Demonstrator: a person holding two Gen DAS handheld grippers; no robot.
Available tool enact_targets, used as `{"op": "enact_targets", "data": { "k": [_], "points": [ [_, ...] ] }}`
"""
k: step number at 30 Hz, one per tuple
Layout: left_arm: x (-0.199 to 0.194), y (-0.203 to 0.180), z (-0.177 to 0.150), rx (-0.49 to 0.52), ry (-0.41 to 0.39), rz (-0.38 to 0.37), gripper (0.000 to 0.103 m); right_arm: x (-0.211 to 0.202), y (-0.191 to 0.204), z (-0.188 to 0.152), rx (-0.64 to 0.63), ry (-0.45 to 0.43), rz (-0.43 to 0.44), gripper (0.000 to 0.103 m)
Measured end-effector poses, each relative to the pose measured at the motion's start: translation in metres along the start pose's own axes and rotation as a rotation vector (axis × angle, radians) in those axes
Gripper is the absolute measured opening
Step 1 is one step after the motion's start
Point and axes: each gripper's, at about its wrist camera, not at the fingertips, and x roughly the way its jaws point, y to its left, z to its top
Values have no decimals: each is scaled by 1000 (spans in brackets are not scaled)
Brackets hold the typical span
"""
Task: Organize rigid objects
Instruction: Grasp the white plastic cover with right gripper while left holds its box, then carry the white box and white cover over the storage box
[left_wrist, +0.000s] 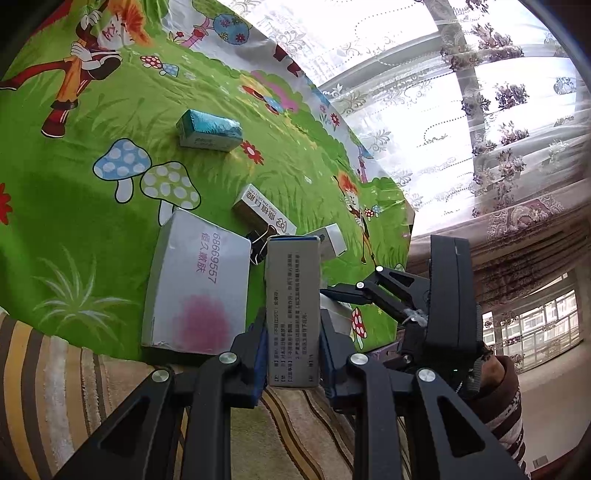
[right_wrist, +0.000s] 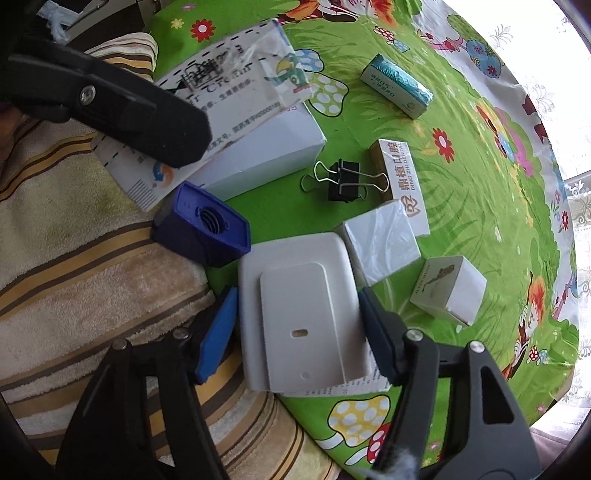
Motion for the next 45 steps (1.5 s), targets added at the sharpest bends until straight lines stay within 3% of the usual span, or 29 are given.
{"op": "enact_targets", "data": {
  "k": [13,21,33,45],
  "points": [
    [-1,0,0,3,-10,6,25,-39,-1,-25,139,-168,-32,67],
    [-6,-11,-3,38,-34,10,25,-67,-4,-53,332,-321,-76,67],
    [7,-66,-30,114,19,-51,25,-109,6,-143,631,-409,-243,67],
    [58,-139,-84,155,163,-168,25,-146,21,-256,926,-477,-272,67]
  ]
}}
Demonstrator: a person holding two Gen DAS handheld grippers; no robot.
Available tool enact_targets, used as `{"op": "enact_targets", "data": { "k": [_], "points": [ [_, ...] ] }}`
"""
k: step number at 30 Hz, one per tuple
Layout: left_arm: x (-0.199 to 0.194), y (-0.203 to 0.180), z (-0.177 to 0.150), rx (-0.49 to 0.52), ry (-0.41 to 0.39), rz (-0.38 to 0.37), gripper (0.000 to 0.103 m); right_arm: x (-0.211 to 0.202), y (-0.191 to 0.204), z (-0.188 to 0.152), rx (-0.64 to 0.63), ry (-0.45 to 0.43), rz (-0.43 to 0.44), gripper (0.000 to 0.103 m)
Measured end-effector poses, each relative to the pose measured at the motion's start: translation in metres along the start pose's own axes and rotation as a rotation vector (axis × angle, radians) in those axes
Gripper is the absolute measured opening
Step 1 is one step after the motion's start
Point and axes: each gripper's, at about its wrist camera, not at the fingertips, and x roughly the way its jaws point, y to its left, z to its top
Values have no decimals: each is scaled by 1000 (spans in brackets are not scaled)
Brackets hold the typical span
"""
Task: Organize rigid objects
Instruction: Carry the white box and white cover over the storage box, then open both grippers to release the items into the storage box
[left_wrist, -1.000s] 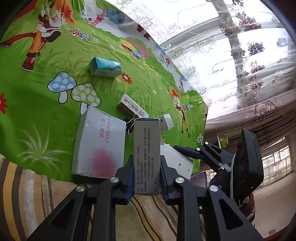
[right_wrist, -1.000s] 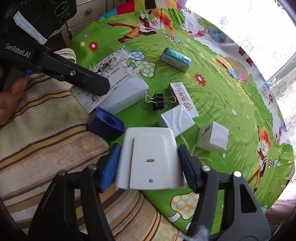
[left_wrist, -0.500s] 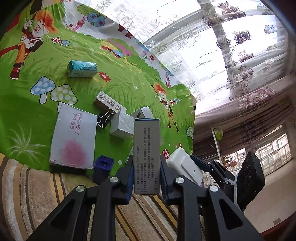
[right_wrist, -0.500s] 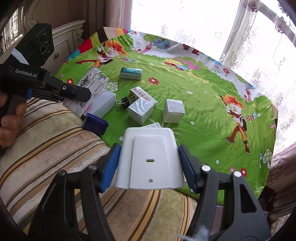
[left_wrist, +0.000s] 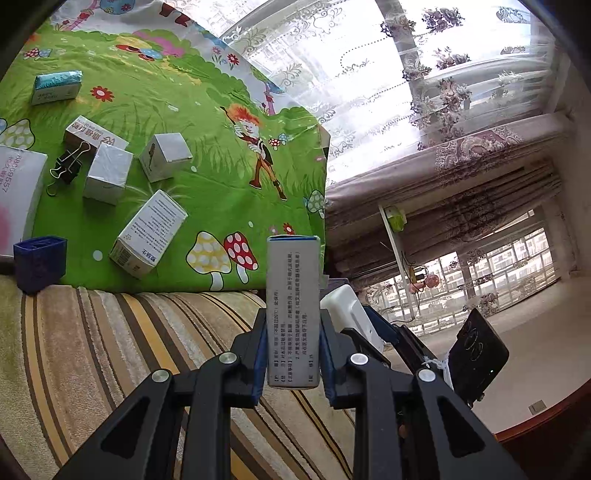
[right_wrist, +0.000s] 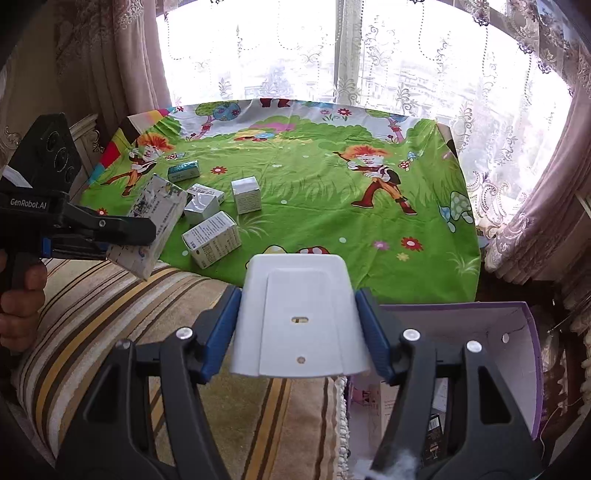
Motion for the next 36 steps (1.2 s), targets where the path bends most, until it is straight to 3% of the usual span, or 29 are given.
{"op": "enact_targets", "data": {
  "k": [3,10,19,21,23,25,36],
  "points": [
    [20,-15,-6,13,45,-8,25,-12,-20,-13,53,-6,-27,67],
    [63,-44,-16,40,140,-27,25,-33,-69,-33,168,-15,-185,67],
    [101,-73,-26,98,202,-71,25,-51,-104,-42,261,-45,-272,67],
    [108,-77,-27,112,217,-79,28,-52,-107,-43,267,-44,-272,67],
    [111,-77,-27,111,230,-70,50,-51,-107,-44,271,-39,-276,67],
    [109,-75,-27,96,223,-66,60,-49,-108,-43,275,-33,-276,67],
    [102,-76,-26,117,202,-75,60,-47,-100,-43,270,-18,-246,74]
  ]
}}
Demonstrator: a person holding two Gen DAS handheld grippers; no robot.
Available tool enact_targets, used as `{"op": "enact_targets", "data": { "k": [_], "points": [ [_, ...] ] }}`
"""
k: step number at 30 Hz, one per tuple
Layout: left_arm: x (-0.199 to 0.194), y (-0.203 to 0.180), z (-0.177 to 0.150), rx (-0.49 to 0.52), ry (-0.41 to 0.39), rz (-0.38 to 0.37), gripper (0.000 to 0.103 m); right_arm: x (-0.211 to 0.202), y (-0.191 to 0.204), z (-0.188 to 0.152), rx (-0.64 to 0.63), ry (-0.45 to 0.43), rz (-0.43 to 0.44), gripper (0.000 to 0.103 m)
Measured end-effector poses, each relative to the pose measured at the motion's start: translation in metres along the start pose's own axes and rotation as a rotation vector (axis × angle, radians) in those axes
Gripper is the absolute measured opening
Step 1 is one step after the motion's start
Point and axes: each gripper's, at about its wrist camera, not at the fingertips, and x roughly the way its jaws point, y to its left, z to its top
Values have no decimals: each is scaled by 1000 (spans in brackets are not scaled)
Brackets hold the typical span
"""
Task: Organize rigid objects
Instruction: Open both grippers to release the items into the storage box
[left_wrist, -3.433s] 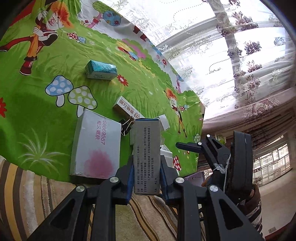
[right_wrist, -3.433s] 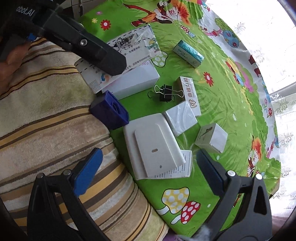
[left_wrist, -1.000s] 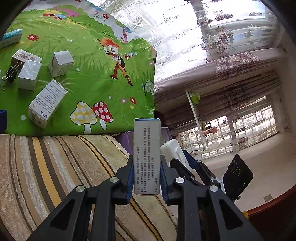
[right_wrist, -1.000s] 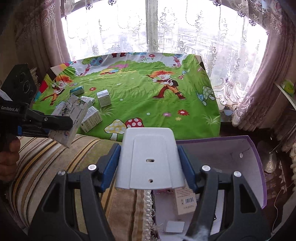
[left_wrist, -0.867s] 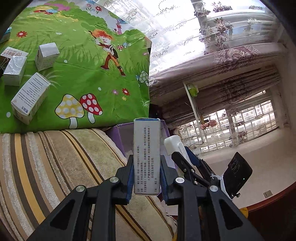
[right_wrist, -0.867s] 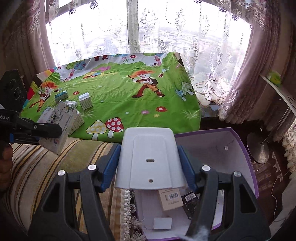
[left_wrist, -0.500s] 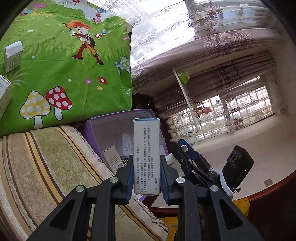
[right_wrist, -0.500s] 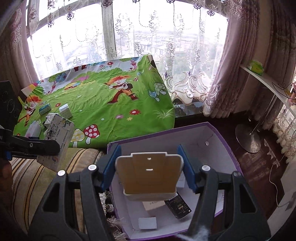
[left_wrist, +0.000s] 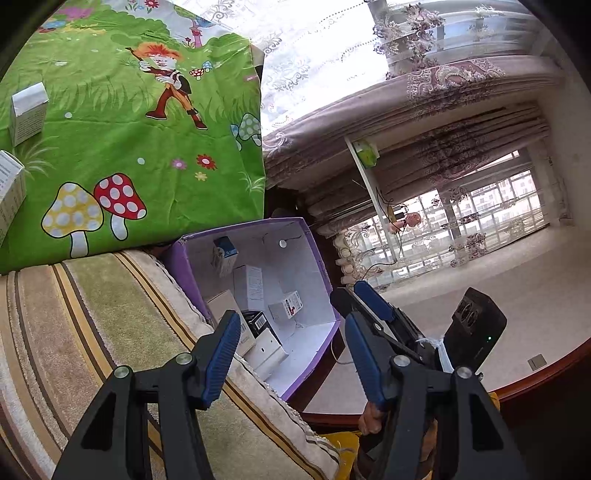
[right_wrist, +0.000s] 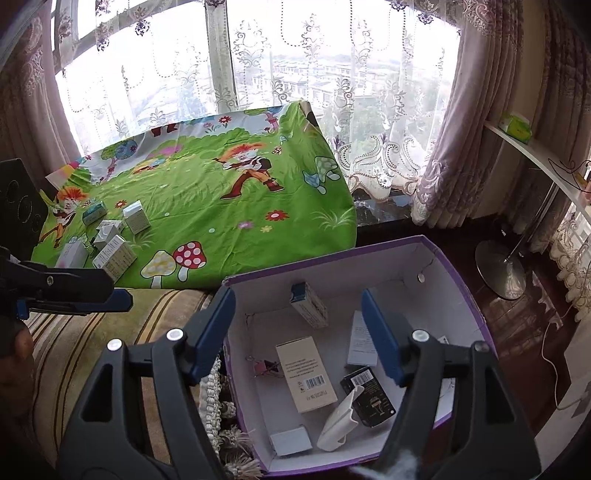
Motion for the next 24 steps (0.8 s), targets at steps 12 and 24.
{"op": "enact_targets", "data": {
  "k": [12,24],
  "points": [
    [-35,-12,0,126,-122,91,60,1,29,1,-60,8,46,74],
    [-93,14,7,106,-266,216,60,7,68,0,-125,38,122,80]
  ]
}}
